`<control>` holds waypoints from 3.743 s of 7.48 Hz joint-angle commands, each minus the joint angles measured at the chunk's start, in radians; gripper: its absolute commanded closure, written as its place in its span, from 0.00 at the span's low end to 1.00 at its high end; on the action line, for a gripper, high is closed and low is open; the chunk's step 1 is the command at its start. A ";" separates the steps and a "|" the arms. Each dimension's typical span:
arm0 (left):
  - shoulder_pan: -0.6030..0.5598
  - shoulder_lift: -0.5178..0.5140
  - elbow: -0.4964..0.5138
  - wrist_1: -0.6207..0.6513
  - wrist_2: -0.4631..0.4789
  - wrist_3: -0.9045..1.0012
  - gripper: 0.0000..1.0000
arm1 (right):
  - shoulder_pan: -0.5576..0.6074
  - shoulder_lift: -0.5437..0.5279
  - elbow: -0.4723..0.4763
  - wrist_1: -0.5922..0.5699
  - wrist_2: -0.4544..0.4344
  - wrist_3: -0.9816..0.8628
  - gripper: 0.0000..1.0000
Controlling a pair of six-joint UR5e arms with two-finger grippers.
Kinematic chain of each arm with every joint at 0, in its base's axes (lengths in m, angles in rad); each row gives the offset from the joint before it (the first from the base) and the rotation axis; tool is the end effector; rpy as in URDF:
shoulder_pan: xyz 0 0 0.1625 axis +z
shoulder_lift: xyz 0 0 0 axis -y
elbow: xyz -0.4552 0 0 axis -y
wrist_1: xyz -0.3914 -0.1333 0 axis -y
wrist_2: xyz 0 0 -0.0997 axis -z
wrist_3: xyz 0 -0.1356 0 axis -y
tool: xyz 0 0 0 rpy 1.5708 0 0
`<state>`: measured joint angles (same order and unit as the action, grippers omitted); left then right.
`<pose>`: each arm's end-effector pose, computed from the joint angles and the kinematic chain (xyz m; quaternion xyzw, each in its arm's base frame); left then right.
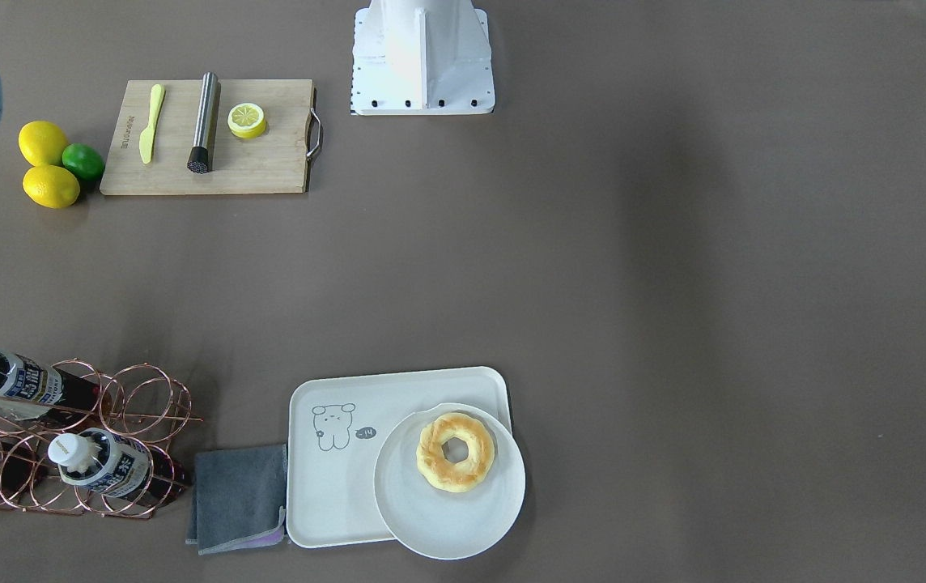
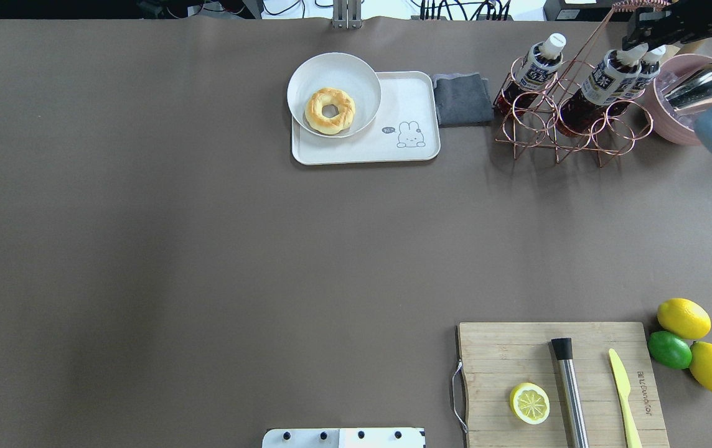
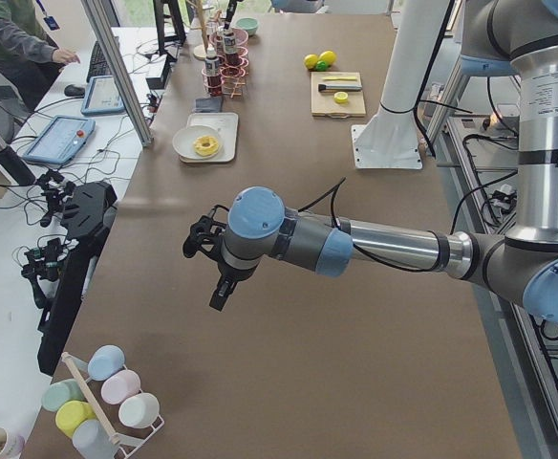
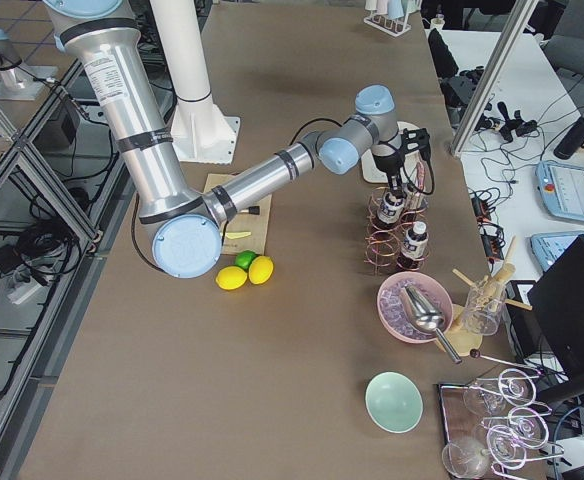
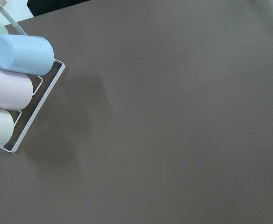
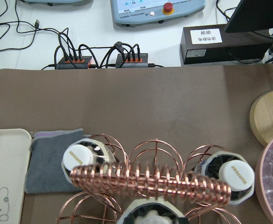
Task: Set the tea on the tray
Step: 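Grasp the tea bottle with the right gripper and lift it from the rack, then carry the bottle toward the tray and lower it onto the table beside it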
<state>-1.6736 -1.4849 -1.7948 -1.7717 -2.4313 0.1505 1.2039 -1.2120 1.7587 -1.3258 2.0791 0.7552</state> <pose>-0.0788 -0.4664 0.6124 0.2040 0.3885 0.0917 0.8939 -0.1698 -0.6295 0.3975 0.1926 -0.3950 0.0772 0.8950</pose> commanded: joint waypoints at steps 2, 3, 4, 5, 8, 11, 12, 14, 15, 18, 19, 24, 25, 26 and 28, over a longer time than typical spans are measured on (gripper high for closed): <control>0.000 0.000 0.000 0.000 0.000 0.000 0.01 | 0.062 0.132 0.109 -0.288 0.064 -0.013 1.00; 0.000 0.000 0.000 0.000 0.000 0.000 0.01 | 0.060 0.194 0.120 -0.378 0.062 -0.011 1.00; 0.000 0.000 -0.002 0.000 0.000 0.000 0.01 | 0.027 0.253 0.120 -0.435 0.059 0.001 1.00; 0.000 0.000 -0.002 0.000 0.000 0.000 0.01 | -0.024 0.305 0.114 -0.470 0.047 0.039 1.00; 0.000 0.000 -0.002 0.000 0.000 0.001 0.01 | -0.254 0.435 0.104 -0.475 -0.092 0.335 1.00; 0.000 0.000 -0.003 0.000 0.000 0.001 0.01 | -0.470 0.621 -0.008 -0.544 -0.271 0.536 1.00; 0.000 0.000 -0.002 -0.002 0.000 0.001 0.01 | -0.527 0.672 -0.052 -0.546 -0.310 0.577 1.00; 0.000 0.000 -0.003 0.000 -0.002 0.001 0.01 | -0.598 0.697 -0.139 -0.547 -0.348 0.589 1.00; 0.000 0.000 -0.003 0.000 -0.002 0.001 0.01 | -0.606 0.695 -0.162 -0.559 -0.367 0.581 1.00; 0.000 -0.008 0.000 0.006 -0.002 -0.003 0.01 | -0.624 0.697 -0.176 -0.570 -0.387 0.575 1.00; 0.000 -0.011 0.002 0.006 -0.002 -0.003 0.01 | -0.626 0.697 -0.176 -0.570 -0.387 0.575 1.00; 0.006 -0.011 0.002 0.008 -0.002 -0.005 0.01 | -0.636 0.680 -0.173 -0.561 -0.389 0.576 1.00; 0.008 -0.011 0.002 0.006 -0.002 -0.005 0.01 | -0.638 0.677 -0.171 -0.559 -0.389 0.576 1.00; 0.008 -0.011 0.002 0.006 -0.002 -0.003 0.01 | -0.641 0.674 -0.171 -0.559 -0.390 0.578 1.00; 0.009 -0.011 0.002 0.006 -0.002 -0.005 0.01 | -0.647 0.671 -0.168 -0.558 -0.401 0.579 1.00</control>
<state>-1.6660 -1.4956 -1.7932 -1.7655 -2.4329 0.1463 0.5623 -0.5383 1.5884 -1.8847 1.6875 1.3341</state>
